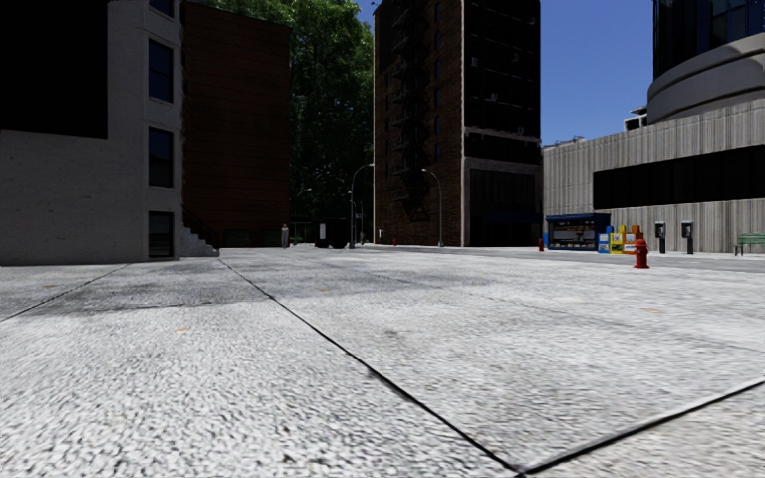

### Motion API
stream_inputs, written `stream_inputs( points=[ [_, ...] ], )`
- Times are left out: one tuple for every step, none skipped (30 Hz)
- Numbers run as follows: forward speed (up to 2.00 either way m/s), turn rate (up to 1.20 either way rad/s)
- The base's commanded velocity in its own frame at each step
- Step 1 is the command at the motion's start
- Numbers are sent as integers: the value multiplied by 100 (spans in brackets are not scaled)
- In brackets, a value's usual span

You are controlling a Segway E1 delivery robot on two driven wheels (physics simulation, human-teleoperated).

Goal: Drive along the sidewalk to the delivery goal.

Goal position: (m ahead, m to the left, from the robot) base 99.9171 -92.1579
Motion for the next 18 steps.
stream_inputs(
  points=[
    [200,0],
    [200,0],
    [200,0],
    [200,0],
    [200,0],
    [200,0],
    [200,0],
    [200,0],
    [200,0],
    [200,0],
    [200,0],
    [200,0],
    [200,0],
    [200,0],
    [200,0],
    [200,0],
    [200,0],
    [200,0]
  ],
)
